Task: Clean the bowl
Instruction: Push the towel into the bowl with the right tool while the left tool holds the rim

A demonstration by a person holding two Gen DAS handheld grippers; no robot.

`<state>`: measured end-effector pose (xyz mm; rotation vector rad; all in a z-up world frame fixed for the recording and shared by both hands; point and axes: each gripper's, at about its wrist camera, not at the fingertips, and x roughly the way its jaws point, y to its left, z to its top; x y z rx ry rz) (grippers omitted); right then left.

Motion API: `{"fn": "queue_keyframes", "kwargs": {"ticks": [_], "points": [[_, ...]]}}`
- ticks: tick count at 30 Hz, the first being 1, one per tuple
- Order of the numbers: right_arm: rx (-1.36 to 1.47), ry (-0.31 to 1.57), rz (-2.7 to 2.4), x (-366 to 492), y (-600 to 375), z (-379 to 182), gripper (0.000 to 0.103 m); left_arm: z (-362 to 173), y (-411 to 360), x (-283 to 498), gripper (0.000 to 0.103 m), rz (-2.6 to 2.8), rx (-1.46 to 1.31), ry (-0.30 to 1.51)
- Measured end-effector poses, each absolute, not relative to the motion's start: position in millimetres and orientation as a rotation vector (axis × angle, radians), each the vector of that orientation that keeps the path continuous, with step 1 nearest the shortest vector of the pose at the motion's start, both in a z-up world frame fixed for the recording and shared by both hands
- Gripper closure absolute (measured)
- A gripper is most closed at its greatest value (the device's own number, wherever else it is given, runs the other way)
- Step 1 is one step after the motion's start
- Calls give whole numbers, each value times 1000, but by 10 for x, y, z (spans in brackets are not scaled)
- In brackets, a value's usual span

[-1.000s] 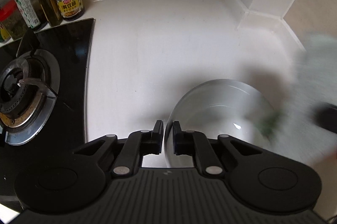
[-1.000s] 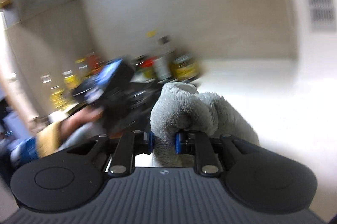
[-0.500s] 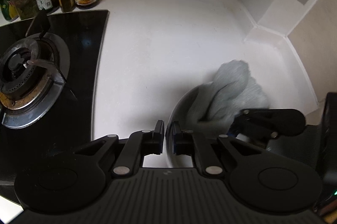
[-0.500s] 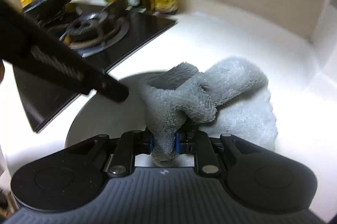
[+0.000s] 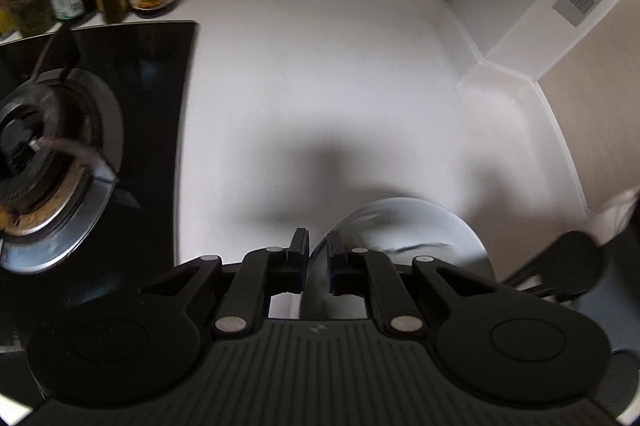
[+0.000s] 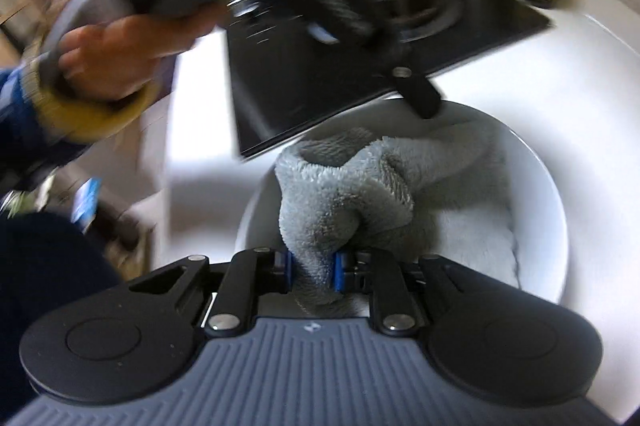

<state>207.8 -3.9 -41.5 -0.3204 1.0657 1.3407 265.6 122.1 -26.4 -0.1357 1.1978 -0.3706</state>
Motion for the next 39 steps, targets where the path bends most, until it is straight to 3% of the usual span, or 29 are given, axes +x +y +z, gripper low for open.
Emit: {"fn": "queue_keyframes", "kwargs": {"ticks": [10, 17, 20, 34, 39], "points": [[-290, 1128, 1095, 2097, -286, -377, 86, -249, 684, 3164, 88, -598, 137, 1324], [-104, 1164, 734, 2290, -359, -432, 86, -319, 327, 2905, 88, -569, 414, 1250], [-207, 1111, 645, 2254, -170, -453, 82, -319, 379, 2917, 89, -550, 364, 1259], [-339, 942, 1066, 2088, 110, -512, 85, -313, 630, 2804, 89, -473, 259, 1264], [-254, 1047, 1282, 2141, -134, -374, 85, -322, 680, 2713, 92, -426, 214, 1301]]}}
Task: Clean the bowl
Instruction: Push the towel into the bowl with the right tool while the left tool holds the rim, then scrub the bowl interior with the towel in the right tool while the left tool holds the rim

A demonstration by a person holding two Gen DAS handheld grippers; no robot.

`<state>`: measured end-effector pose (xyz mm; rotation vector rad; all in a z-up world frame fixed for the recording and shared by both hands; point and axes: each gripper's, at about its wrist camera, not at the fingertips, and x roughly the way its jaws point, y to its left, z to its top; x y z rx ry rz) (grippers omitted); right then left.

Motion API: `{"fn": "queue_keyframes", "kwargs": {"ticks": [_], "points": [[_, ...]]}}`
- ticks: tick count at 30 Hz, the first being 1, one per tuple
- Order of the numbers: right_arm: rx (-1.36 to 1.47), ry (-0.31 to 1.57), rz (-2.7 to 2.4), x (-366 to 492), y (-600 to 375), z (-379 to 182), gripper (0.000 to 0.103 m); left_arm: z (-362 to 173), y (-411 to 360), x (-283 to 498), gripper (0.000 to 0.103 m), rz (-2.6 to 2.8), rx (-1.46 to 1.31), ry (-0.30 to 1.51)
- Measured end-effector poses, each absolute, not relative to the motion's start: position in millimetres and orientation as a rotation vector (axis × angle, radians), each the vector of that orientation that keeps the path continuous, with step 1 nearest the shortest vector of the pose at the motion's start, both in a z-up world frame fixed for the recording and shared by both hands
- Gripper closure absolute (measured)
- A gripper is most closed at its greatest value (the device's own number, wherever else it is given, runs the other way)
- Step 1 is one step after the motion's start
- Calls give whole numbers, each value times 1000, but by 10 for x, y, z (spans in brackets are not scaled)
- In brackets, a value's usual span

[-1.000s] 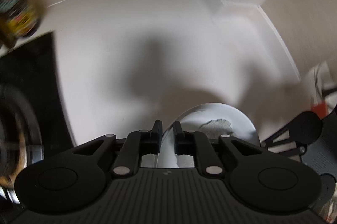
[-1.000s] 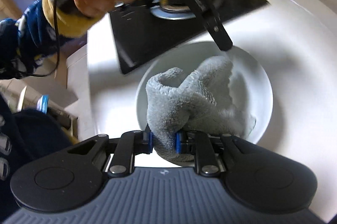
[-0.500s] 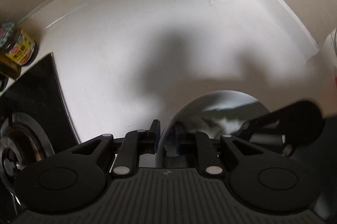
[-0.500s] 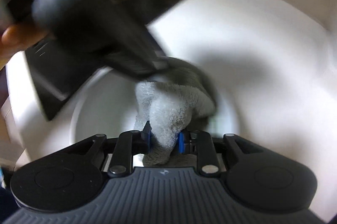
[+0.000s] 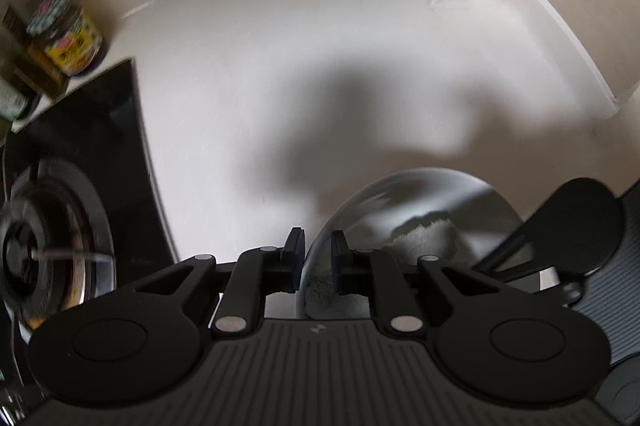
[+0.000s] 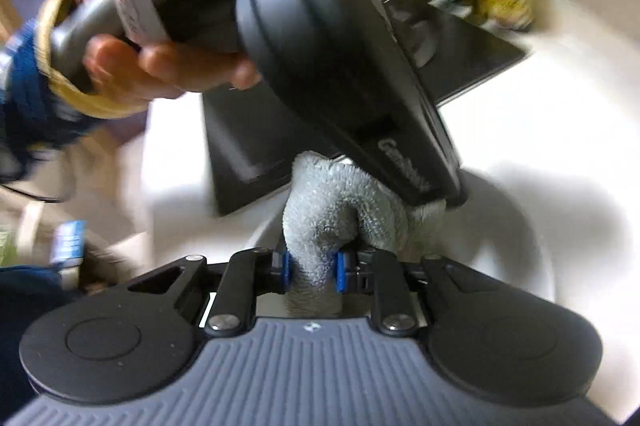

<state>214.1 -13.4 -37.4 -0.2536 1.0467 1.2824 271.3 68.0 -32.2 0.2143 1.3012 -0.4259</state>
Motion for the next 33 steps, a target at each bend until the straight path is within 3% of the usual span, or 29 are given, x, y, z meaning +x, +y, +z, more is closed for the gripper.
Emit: {"fn": "queue_keyframes", "kwargs": {"ticks": [6, 9, 18, 24, 33], "points": [[-473, 1268, 1229, 2149, -392, -532, 89, -370, 860, 2506, 100, -488, 116, 1336], [-493, 1252, 1135, 2224, -531, -451, 90, -387, 841, 2311, 94, -523, 103, 1316], [-577, 1145, 905, 2412, -296, -470, 86, -387, 804, 2241, 94, -471, 97, 1284], [-674, 1052, 1089, 2132, -61, -447, 85, -411, 805, 2255, 97, -423, 78, 1285], [-646, 1140, 1408, 1898, -156, -161, 85, -415, 747, 2298, 98, -323, 102, 1266]]}}
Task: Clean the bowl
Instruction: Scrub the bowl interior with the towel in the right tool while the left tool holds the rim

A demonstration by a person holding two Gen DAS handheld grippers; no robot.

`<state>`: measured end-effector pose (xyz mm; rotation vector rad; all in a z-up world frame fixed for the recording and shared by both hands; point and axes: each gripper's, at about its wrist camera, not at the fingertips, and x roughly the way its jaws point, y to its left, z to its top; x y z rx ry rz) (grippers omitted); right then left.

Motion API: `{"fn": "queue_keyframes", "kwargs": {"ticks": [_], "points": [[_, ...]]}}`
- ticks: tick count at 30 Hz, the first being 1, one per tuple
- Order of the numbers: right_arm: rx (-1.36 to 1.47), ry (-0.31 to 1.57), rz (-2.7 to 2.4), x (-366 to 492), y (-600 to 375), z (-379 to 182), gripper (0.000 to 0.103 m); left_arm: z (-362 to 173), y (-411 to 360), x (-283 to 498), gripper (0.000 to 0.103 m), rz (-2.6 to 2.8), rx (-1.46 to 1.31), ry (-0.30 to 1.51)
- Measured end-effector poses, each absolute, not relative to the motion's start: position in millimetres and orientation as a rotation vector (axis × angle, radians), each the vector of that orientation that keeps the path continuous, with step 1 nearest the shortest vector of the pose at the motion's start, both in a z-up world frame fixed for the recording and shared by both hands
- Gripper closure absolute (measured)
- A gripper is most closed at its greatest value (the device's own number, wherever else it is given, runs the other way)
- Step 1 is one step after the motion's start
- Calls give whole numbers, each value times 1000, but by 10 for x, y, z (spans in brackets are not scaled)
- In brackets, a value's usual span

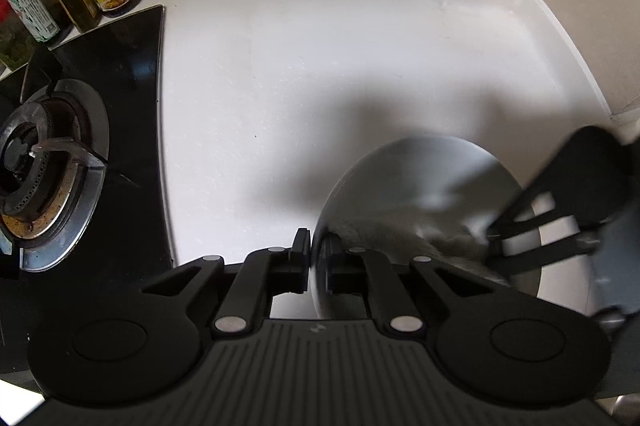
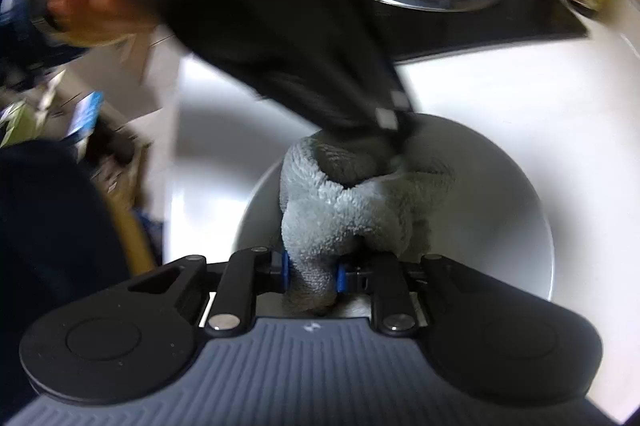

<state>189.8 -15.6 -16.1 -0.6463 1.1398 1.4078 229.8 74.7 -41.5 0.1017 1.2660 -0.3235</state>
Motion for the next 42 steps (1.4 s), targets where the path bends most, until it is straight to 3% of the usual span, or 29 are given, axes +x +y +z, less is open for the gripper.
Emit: {"fn": "queue_keyframes", "kwargs": {"ticks": [8, 14, 19, 25, 32, 42], "points": [[-769, 1177, 1219, 1849, -641, 224, 86, -406, 836, 2265, 100, -350, 4, 1336], [-814, 1017, 1123, 1853, -579, 312, 86, -398, 797, 2215, 100, -332, 11, 1341], [-917, 897, 1048, 1876, -178, 24, 86, -400, 829, 2169, 100, -331, -3, 1340], [-964, 992, 942, 2023, 118, -364, 89, -406, 872, 2151, 99, -321, -39, 1334], [-937, 1168, 985, 1978, 169, -431, 88, -394, 758, 2093, 98, -281, 20, 1281], [-516, 1251, 1270, 1735, -134, -36, 88, -381, 637, 2026, 93, -226, 89, 1209]]}}
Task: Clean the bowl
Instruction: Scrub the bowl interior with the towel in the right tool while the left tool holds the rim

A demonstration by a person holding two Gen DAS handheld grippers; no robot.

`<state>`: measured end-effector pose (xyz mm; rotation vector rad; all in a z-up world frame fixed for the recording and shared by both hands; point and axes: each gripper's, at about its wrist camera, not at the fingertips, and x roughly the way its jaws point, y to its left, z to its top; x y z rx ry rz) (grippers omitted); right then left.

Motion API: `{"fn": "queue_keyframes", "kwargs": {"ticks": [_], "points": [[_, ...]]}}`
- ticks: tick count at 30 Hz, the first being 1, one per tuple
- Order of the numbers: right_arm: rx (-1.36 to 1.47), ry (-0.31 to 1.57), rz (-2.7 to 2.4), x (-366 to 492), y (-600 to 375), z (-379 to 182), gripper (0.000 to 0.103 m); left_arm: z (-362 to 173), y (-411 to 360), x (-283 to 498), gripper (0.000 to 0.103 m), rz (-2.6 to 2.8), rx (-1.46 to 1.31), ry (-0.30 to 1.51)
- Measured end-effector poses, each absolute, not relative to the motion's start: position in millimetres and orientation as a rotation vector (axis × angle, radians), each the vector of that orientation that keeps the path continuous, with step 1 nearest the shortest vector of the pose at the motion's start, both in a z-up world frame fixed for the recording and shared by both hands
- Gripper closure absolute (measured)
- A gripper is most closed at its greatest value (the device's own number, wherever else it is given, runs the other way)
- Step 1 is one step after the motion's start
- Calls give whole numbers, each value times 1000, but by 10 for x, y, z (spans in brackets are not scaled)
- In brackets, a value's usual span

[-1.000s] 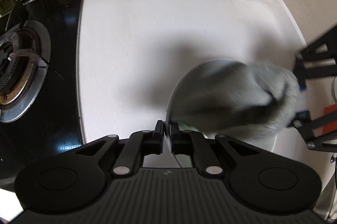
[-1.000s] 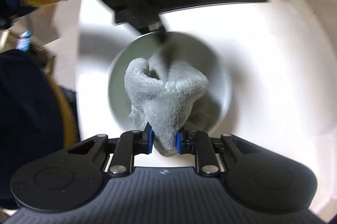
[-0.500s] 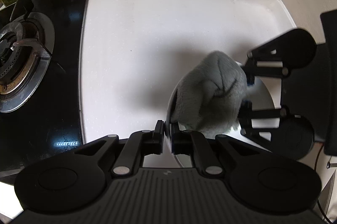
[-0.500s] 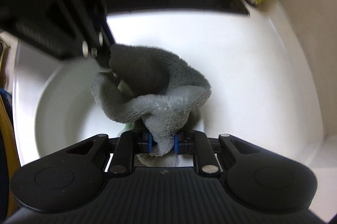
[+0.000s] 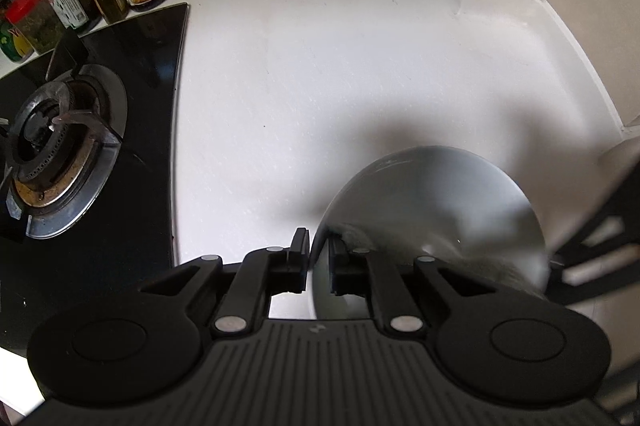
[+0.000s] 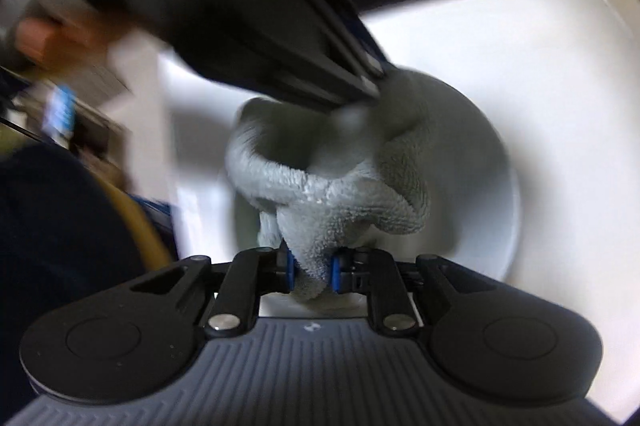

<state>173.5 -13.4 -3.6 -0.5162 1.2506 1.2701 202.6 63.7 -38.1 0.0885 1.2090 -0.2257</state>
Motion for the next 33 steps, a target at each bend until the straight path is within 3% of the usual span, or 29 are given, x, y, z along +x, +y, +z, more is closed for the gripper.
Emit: {"fn": "queue_keyframes", "kwargs": {"ticks": [4, 9, 16, 19, 27, 33], "points": [[-489, 1191, 1280, 1644, -334, 261, 89, -378, 661, 2011, 94, -229, 78, 1195], [-650, 1074, 1013, 1842, -385, 337, 90, -378, 650, 1976, 94, -221, 81, 1163], [-989, 926, 919, 1924, 56, -233, 91, -398, 625, 1956, 94, -188, 97, 1084], [-1102, 956, 897, 1885, 110, -456, 92, -414, 602, 1977, 88, -172, 97, 1055], [-795, 1315, 951, 2109, 6, -358, 92, -451, 371, 2023, 80, -149, 158, 1012], [-357, 1366, 1138, 2109, -359, -93, 92, -461, 336, 2063, 78, -146, 154, 1007]]}}
